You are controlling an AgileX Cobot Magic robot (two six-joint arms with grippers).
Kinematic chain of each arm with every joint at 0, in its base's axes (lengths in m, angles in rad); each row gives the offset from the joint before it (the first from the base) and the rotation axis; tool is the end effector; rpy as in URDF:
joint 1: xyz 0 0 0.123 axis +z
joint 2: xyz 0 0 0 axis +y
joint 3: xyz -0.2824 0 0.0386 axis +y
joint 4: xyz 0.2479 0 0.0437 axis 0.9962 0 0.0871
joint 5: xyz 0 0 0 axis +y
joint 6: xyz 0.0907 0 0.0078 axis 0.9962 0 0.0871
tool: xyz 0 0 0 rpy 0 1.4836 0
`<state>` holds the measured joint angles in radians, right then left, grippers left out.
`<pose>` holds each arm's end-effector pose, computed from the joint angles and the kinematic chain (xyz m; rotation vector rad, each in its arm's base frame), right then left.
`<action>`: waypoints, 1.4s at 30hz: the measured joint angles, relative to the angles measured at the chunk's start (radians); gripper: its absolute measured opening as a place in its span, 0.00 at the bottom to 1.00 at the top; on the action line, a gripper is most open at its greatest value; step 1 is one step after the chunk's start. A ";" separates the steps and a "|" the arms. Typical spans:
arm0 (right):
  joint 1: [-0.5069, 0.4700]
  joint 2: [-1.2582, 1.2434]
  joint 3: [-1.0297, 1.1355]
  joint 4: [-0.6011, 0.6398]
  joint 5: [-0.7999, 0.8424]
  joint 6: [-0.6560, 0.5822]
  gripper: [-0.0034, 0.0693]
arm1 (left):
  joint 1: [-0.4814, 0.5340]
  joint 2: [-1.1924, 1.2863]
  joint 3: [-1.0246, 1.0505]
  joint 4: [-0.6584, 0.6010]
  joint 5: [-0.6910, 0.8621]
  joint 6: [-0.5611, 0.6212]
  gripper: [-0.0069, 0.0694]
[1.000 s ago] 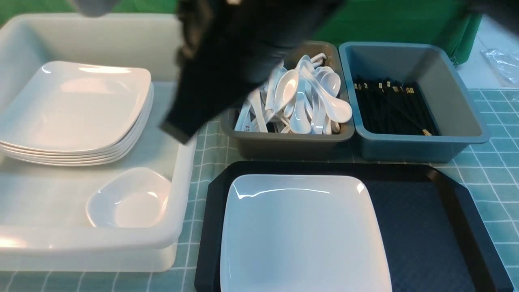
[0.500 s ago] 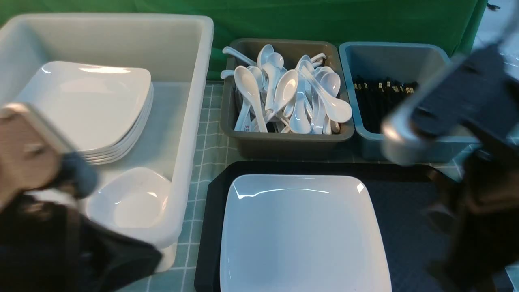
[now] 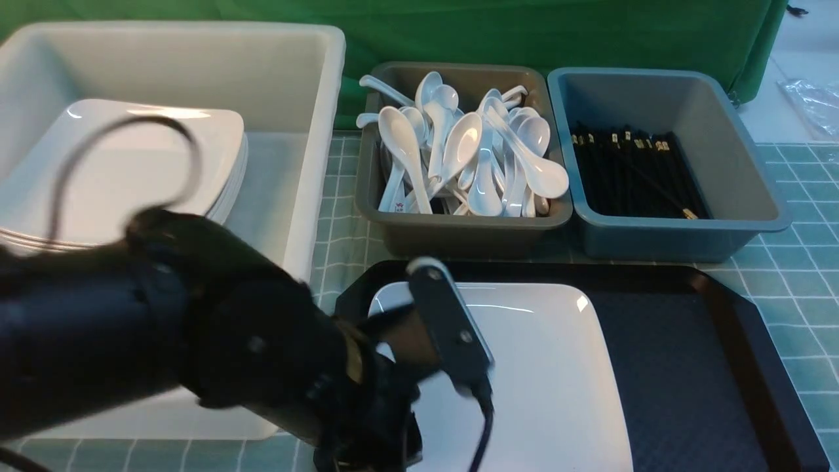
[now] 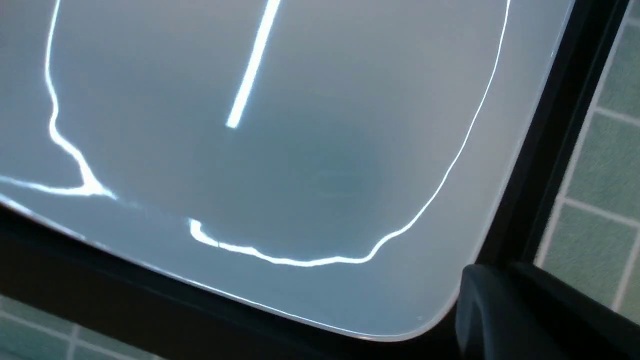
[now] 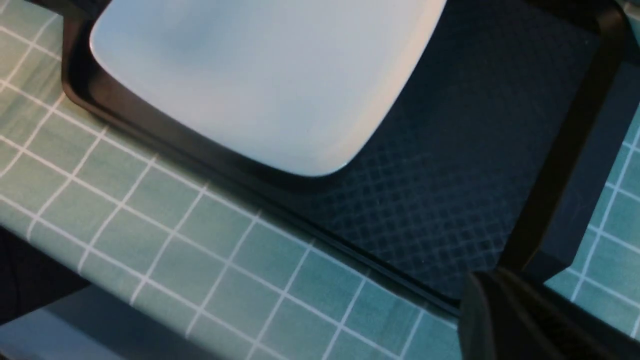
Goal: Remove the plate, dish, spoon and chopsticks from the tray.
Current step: Use the left arm to grab a plate from the dinner plate
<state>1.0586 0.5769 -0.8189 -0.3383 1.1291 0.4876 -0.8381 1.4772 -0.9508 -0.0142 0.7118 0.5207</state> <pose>0.0613 0.0532 0.3502 -0.6792 2.2284 0.3533 0.1902 -0.2127 0.2378 1.7040 2.1289 -0.1074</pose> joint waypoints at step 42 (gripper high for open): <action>0.000 -0.060 0.034 0.000 -0.094 -0.063 0.15 | -0.032 0.260 -0.022 0.204 -0.117 0.388 0.36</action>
<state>1.0586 0.5173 -0.7845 -0.3383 1.0354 0.4245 -0.8700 1.7372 -0.9726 0.1894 0.5946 0.9089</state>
